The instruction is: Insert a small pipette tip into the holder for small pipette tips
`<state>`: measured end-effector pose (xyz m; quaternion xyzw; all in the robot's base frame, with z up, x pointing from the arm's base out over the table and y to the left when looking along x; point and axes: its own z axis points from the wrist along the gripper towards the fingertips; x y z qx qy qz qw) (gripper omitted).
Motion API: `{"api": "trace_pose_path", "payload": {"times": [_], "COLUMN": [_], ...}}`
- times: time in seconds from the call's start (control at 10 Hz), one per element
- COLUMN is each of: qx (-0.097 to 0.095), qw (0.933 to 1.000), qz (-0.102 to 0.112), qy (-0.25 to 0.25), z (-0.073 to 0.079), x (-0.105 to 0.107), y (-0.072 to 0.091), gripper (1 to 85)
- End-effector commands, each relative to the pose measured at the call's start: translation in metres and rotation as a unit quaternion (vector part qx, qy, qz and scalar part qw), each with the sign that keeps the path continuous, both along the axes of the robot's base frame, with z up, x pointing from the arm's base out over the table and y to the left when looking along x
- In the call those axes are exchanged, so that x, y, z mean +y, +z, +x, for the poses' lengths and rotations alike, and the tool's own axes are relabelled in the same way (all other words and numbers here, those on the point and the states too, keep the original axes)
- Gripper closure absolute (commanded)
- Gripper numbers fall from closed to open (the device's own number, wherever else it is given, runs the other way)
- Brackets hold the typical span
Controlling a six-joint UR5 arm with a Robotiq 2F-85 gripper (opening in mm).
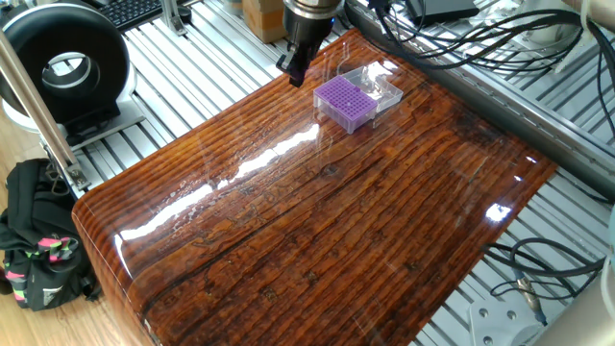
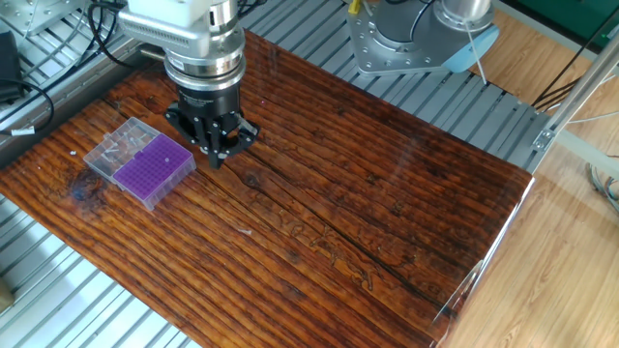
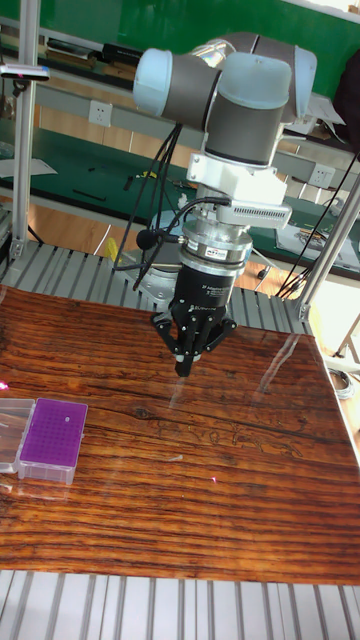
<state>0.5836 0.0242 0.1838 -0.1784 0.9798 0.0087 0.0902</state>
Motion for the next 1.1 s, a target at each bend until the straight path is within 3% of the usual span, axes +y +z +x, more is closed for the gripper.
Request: {"api": "trace_pose_path", "payload": {"times": [0.0, 0.2, 0.4, 0.8, 1.0], "qx": [-0.012, -0.02, -0.018, -0.028, -0.04], "qw": [0.9999, 0.9997, 0.9989, 0.9965, 0.9924], "qz": [0.004, -0.005, 0.001, 0.001, -0.01], "qy": [0.009, 0.013, 0.043, 0.079, 0.116], "z": [0.0, -0.008, -0.02, -0.026, -0.029], "x": [0.009, 0.012, 0.016, 0.02, 0.025], "y": [-0.006, -0.019, -0.034, -0.045, -0.049], "gripper": [84.7, 84.7, 84.7, 84.7, 84.7]}}
